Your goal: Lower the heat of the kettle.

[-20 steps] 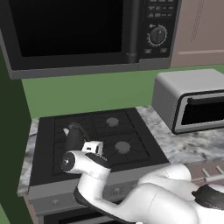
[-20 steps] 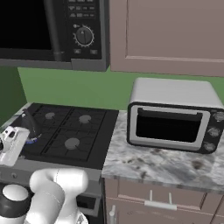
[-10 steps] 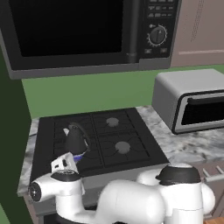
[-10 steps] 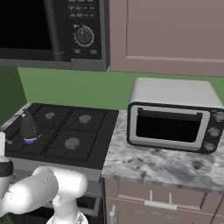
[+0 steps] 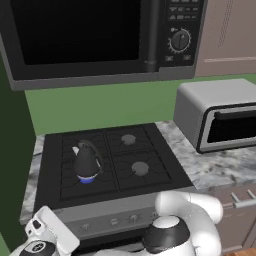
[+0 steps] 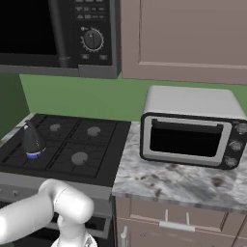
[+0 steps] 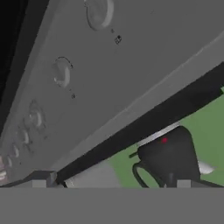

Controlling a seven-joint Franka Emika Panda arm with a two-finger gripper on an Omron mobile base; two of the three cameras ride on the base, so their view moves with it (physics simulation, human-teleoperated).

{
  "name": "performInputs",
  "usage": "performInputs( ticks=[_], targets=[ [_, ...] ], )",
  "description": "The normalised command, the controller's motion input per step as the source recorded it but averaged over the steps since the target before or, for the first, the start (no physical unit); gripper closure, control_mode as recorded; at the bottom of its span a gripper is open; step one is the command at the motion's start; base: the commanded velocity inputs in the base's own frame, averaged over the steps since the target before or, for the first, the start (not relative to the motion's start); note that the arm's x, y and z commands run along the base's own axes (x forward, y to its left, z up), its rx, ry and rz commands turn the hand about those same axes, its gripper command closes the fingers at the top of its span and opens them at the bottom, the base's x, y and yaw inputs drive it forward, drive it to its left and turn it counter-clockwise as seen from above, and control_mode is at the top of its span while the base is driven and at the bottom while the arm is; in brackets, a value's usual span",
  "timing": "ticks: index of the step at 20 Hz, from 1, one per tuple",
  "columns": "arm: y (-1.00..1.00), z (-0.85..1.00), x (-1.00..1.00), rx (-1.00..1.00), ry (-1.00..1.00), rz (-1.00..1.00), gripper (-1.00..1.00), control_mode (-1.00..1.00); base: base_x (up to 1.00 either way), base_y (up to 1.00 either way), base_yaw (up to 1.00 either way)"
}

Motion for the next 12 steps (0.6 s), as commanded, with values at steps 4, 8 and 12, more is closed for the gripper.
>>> performInputs(
  ticks=[4,8,12],
  targets=[
    [0.42,-0.35,-0.23,-0.28,0.02,0.23,-1.0,-1.0,0.0,0.0,0.0],
    [0.33,-0.29,0.02,-0.29,0.11,0.29,-1.0,-1.0,0.0,0.0,0.0],
    [0.04,-0.57,0.02,-0.27,0.13,0.31,-1.0,-1.0,0.0,0.0,0.0]
  ],
)
